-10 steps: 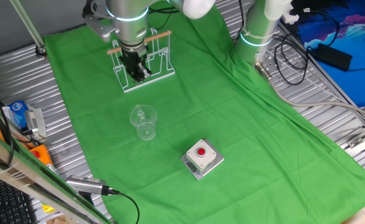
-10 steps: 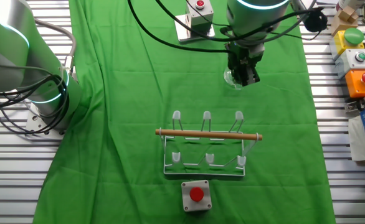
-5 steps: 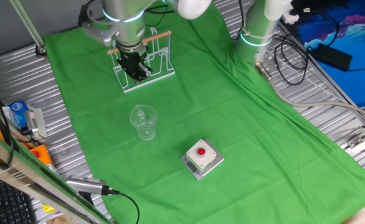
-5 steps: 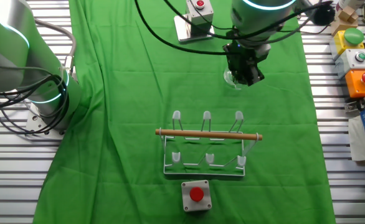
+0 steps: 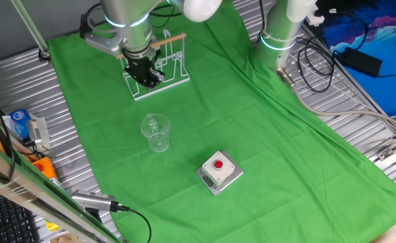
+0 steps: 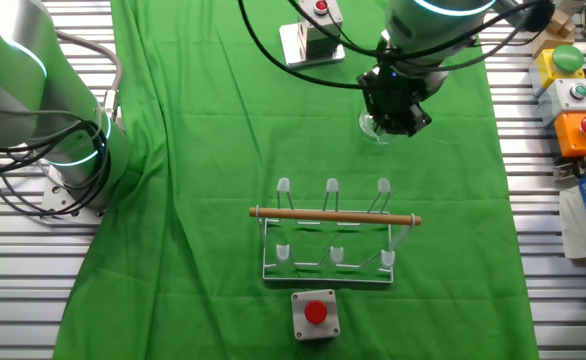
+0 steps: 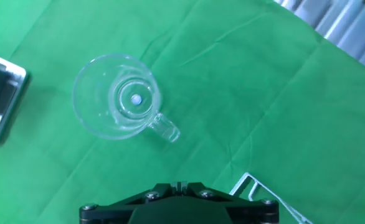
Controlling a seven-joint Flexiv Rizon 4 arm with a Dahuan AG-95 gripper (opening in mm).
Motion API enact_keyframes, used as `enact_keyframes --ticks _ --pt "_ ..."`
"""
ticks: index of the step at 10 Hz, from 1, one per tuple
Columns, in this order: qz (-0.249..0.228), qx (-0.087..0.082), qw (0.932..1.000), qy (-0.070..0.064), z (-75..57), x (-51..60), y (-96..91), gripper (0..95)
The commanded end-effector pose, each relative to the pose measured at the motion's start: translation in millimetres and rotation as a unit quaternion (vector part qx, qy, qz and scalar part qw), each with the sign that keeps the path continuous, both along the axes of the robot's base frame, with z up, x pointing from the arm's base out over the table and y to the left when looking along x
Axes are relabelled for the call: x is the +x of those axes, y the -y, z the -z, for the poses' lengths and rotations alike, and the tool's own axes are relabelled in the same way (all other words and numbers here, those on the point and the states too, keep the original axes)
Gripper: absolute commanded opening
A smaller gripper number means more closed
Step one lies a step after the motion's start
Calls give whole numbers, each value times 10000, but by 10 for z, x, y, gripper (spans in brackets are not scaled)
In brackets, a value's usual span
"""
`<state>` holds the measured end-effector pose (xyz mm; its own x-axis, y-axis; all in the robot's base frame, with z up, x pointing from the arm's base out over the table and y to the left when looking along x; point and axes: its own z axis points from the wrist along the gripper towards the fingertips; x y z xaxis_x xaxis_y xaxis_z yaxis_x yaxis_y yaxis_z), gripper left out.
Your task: Put the cup on the cup rack
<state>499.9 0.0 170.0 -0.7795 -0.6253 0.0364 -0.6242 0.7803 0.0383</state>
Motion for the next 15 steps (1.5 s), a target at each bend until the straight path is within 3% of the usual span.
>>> enact_keyframes --ticks 1,3,4,6,10,12,15 --pt "-116 -6 9999 -128 -42 1 -24 0" --pt "-114 -73 9998 -161 -84 45 -153 0" --pt "-141 -198 9996 -166 -99 125 -302 0" --pt "-195 -243 9994 -170 -83 248 -464 0" --pt "-562 -395 9975 -141 72 431 -764 0" --pt "-958 -404 9945 -77 149 566 -806 380" --pt "-1152 -395 9925 -62 223 744 -882 380"
